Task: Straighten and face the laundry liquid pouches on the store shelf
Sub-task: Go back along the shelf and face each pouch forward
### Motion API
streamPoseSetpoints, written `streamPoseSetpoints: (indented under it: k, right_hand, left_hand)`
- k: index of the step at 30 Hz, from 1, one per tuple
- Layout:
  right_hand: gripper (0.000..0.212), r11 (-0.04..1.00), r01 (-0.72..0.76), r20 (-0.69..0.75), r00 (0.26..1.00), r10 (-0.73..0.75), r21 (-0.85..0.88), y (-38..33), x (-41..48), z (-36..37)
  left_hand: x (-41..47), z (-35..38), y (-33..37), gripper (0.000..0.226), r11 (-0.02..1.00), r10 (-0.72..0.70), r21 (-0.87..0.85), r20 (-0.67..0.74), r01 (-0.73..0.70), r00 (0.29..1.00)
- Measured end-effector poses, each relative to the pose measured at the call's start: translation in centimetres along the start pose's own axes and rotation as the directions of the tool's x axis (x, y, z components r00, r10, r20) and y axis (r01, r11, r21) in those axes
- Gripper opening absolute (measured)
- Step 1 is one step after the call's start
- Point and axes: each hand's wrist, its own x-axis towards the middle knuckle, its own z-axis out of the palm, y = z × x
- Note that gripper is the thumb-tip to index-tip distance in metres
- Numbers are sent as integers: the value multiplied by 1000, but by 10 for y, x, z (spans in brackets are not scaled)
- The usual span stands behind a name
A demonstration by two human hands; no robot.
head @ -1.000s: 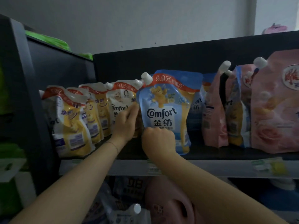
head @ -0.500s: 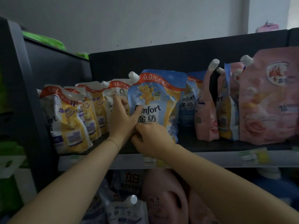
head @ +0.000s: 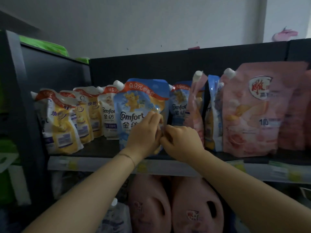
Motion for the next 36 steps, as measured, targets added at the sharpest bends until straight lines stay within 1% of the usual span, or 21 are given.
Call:
streamPoseSetpoints:
  k: [2, 5, 7, 10, 12, 14, 15, 16, 18, 19, 20, 21, 22, 23, 24, 25, 28, 30, 31, 34, 36]
  right_hand:
    - [26, 999, -42, 73, 996, 43, -17, 18, -4, -12]
    - [28, 987, -155, 187, 969, 160, -40, 45, -8, -31]
    - [35, 973, -225, 209, 950, 233, -59, 58, -12, -40]
    - [37, 929, -349, 218, 904, 368, -121, 76, -19, -44]
    - [38, 884, -447, 219, 857, 466, -136, 84, -21, -42]
    - [36, 846, -509, 223, 817, 532, -156, 90, -22, -39]
    - [33, 837, -518, 232, 804, 547, -178, 93, -21, -37]
    - [32, 828, -526, 234, 795, 560, -197, 97, -20, -36]
    - [30, 803, -548, 225, 773, 593, -236, 101, -18, -36]
    - [28, 807, -526, 235, 776, 585, -270, 102, -17, -35]
    - [26, 812, -496, 249, 782, 572, -309, 103, -17, -35]
    - [25, 809, -497, 242, 782, 574, -313, 104, -17, -35]
    - [24, 807, -501, 245, 778, 579, -313, 103, -17, -36]
    - [22, 804, -510, 240, 776, 583, -305, 103, -17, -36]
    - [22, 805, -492, 234, 783, 576, -332, 102, -16, -35]
    - [22, 791, -505, 217, 777, 591, -346, 100, -17, -34]
    - [21, 752, -577, 208, 731, 649, -320, 91, -19, -34]
    - [24, 733, -619, 183, 716, 674, -282, 87, -20, -35]
    - [25, 728, -631, 173, 712, 680, -268, 85, -19, -34]
    - [30, 724, -622, 152, 718, 680, -300, 73, -13, -29]
    - [29, 739, -610, 149, 733, 664, -288, 65, -11, -25]
  left_hand:
    - [8, 13, 12, 9, 998, -46, 33, 23, 45, 999]
    - [21, 27, 29, 21, 962, -243, 127, 1, 241, 970]
    - [28, 31, 35, 30, 930, -327, 170, -13, 324, 945]
    - [33, 39, 50, 38, 911, -359, 214, -5, 352, 933]
    - [34, 50, 62, 44, 903, -398, 205, 59, 379, 916]
    - [35, 69, 68, 55, 874, -485, 105, 167, 474, 858]
    - [37, 79, 68, 62, 837, -529, -11, 232, 546, 816]
    - [39, 89, 67, 67, 770, -557, -161, 303, 617, 773]
    - [44, 99, 70, 85, 565, -562, -412, 442, 715, 699]
    - [45, 102, 72, 98, 472, -554, -483, 489, 738, 674]
    - [47, 107, 74, 108, 412, -541, -525, 517, 745, 663]
    - [47, 111, 75, 114, 384, -538, -545, 524, 745, 661]
    - [47, 115, 74, 118, 378, -541, -557, 516, 740, 664]
    - [47, 117, 74, 119, 390, -550, -551, 503, 737, 667]
    - [48, 117, 73, 115, 413, -561, -537, 486, 736, 670]
    - [48, 115, 73, 106, 431, -575, -519, 472, 738, 668]
    - [48, 110, 74, 65, 461, -631, -459, 432, 759, 644]
    - [45, 103, 77, 49, 499, -670, -420, 367, 758, 645]
    - [42, 98, 79, 48, 502, -685, -422, 339, 755, 645]
    - [35, 83, 88, 59, 421, -737, -516, 285, 746, 612]
    - [31, 76, 92, 48, 476, -753, -473, 215, 741, 621]
